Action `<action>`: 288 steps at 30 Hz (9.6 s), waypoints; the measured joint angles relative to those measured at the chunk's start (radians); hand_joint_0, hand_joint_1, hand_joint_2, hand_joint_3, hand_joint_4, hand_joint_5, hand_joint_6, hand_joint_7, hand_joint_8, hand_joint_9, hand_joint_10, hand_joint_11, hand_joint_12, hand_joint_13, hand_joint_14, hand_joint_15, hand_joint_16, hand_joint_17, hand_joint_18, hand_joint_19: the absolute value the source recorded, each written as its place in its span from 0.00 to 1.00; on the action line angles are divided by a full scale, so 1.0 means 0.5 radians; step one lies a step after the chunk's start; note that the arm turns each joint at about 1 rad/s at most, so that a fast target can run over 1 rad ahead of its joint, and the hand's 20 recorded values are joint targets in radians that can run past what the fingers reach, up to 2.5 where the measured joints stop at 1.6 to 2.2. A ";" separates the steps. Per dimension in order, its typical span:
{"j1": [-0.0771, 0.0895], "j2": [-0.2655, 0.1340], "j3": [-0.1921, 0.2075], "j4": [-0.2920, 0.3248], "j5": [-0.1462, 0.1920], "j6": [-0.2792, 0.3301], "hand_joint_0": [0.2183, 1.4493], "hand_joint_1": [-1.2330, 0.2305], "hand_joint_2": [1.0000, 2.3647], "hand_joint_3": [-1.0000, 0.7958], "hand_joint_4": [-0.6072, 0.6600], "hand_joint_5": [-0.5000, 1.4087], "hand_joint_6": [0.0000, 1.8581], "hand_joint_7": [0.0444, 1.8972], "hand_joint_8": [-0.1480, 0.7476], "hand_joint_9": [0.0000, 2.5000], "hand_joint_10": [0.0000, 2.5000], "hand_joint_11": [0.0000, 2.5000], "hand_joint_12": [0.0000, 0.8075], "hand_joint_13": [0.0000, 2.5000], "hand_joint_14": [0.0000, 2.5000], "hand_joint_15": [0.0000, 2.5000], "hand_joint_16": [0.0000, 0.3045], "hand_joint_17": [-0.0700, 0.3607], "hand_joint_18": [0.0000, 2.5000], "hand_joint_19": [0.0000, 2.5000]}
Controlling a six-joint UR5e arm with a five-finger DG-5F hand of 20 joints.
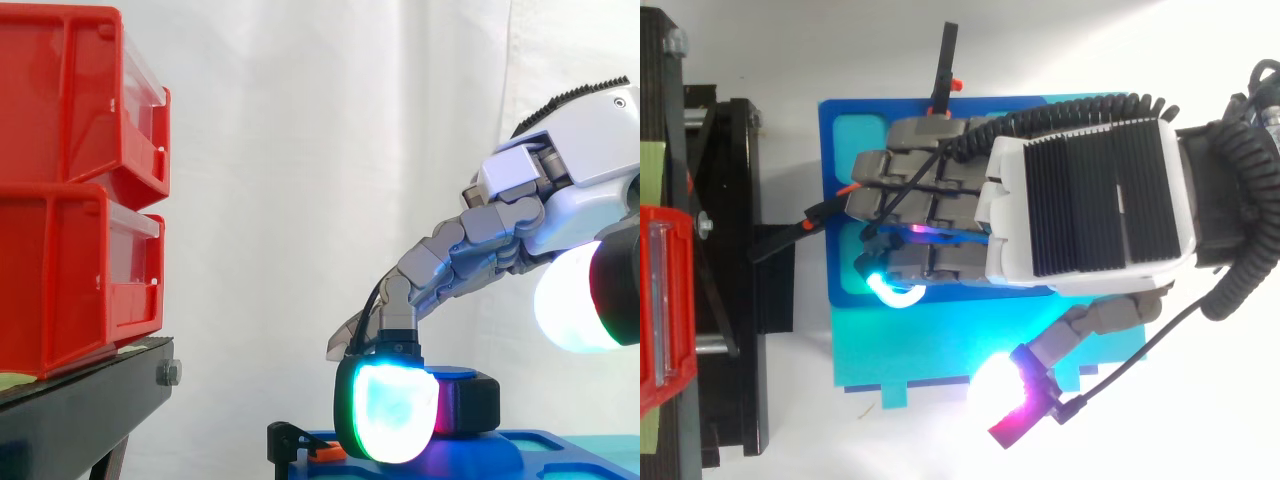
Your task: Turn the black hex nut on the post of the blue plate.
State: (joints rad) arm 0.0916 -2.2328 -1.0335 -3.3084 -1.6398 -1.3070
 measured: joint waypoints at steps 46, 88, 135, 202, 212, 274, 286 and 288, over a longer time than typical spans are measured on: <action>-0.031 0.000 -0.001 0.006 -0.275 -0.645 0.16 0.64 0.00 0.28 0.52 0.15 0.27 0.29 0.37 0.04 0.00 0.00 0.46 0.00 0.00 0.03 0.18 0.45 0.00 0.11; -0.165 -0.001 -0.003 0.093 -0.414 -0.756 0.16 0.64 0.00 0.28 0.55 0.15 0.27 0.31 0.38 0.05 0.00 0.00 0.45 0.00 0.00 0.02 0.18 0.45 0.00 0.11; -0.336 -0.001 -0.085 0.203 -0.645 -0.770 0.16 0.63 0.00 0.28 0.59 0.15 0.27 0.34 0.40 0.05 0.00 0.00 0.46 0.00 0.00 0.03 0.18 0.45 0.00 0.11; -0.127 -0.001 0.004 0.239 -0.381 -0.639 0.16 0.70 0.00 0.28 0.59 0.15 0.27 0.32 0.40 0.04 0.00 0.00 0.46 0.00 0.00 0.03 0.19 0.46 0.00 0.11; -0.127 -0.001 -0.040 0.247 -0.386 -0.628 0.17 0.77 0.00 0.28 0.59 0.15 0.27 0.32 0.39 0.04 0.00 0.00 0.45 0.00 0.00 0.03 0.18 0.45 0.00 0.10; -0.200 -0.114 0.166 0.009 -0.470 -0.696 0.15 0.59 0.00 0.28 0.62 0.16 0.27 0.37 0.41 0.06 0.00 0.00 0.46 0.00 0.00 0.02 0.19 0.46 0.00 0.10; -0.206 -0.115 0.172 0.002 -0.479 -0.715 0.16 0.26 0.00 0.28 0.60 0.15 0.27 0.42 0.40 0.07 0.00 0.00 0.45 0.00 0.00 0.02 0.19 0.46 0.00 0.08; -0.210 -0.115 0.171 0.004 -0.481 -0.723 0.16 0.26 0.00 0.28 0.60 0.15 0.27 0.42 0.40 0.07 0.00 0.00 0.44 0.01 0.00 0.03 0.19 0.46 0.00 0.08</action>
State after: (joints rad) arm -0.0135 -2.2902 -0.9478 -3.3064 -1.8800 -1.6683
